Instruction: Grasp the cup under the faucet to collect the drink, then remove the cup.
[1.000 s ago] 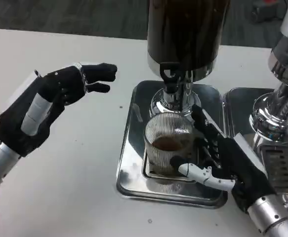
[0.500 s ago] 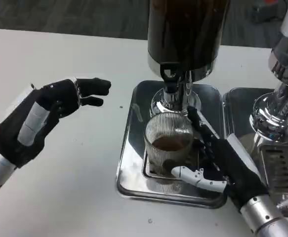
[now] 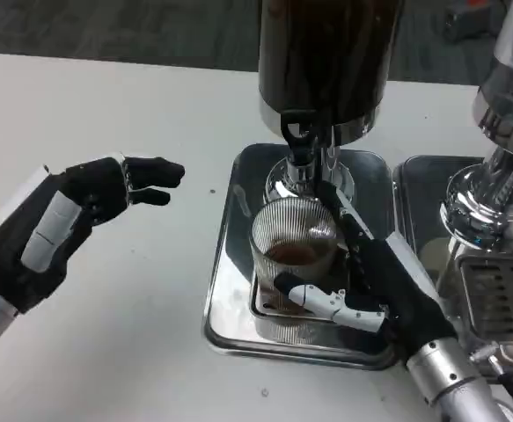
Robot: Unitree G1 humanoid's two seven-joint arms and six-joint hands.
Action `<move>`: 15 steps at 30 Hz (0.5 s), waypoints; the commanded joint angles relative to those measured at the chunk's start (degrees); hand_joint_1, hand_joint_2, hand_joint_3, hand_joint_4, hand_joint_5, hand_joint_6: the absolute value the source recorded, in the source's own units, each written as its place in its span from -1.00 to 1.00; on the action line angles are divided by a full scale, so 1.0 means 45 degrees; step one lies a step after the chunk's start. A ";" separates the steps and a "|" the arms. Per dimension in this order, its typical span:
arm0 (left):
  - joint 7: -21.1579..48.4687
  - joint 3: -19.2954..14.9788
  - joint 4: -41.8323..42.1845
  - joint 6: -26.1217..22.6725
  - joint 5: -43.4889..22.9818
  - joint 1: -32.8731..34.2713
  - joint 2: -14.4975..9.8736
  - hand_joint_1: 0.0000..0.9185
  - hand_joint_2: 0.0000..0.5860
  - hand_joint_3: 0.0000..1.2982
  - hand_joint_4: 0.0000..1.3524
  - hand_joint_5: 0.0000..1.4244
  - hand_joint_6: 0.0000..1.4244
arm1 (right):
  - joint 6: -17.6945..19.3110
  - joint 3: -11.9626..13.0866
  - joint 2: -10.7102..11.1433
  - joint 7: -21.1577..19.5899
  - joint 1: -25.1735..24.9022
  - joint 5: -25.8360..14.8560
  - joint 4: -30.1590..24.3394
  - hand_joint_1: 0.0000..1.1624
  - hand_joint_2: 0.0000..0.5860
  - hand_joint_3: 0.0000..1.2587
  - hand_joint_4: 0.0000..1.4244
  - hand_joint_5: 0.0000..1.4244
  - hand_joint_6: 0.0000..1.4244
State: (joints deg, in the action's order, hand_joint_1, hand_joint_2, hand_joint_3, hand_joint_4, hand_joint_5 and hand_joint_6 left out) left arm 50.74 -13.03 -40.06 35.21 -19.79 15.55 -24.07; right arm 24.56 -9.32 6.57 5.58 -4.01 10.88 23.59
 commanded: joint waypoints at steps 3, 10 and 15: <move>-0.0150 -0.0147 -0.0170 -0.0139 0.0123 -0.0190 -0.0285 -1.00 -0.71 -0.25 -0.50 -0.60 -0.50 | 0.0380 -0.0162 -0.0207 -0.0321 -0.0183 0.0160 0.0870 0.30 -0.35 -0.97 -0.97 -0.86 -0.65; -0.0256 -0.0207 -0.0228 -0.0142 0.0185 -0.0283 -0.0377 -1.00 -0.72 -0.23 -0.48 -0.57 -0.48 | 0.1308 -0.0181 -0.0526 -0.2004 -0.0033 0.0843 0.1377 0.37 -0.33 -0.72 -0.62 -0.46 -0.15; -0.0318 -0.0237 -0.0256 -0.0152 0.0234 -0.0349 -0.0411 -1.00 -0.68 -0.21 -0.44 -0.54 -0.46 | 0.2023 -0.0298 -0.0782 -0.3329 0.0043 0.1533 0.1806 0.42 -0.35 -0.48 -0.30 -0.08 0.39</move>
State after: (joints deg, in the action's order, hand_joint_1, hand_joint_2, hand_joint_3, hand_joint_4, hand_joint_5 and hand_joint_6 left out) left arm 49.70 -13.92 -40.89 34.90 -19.55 15.03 -24.97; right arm 32.62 -10.39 3.28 -7.57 -4.75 16.72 30.67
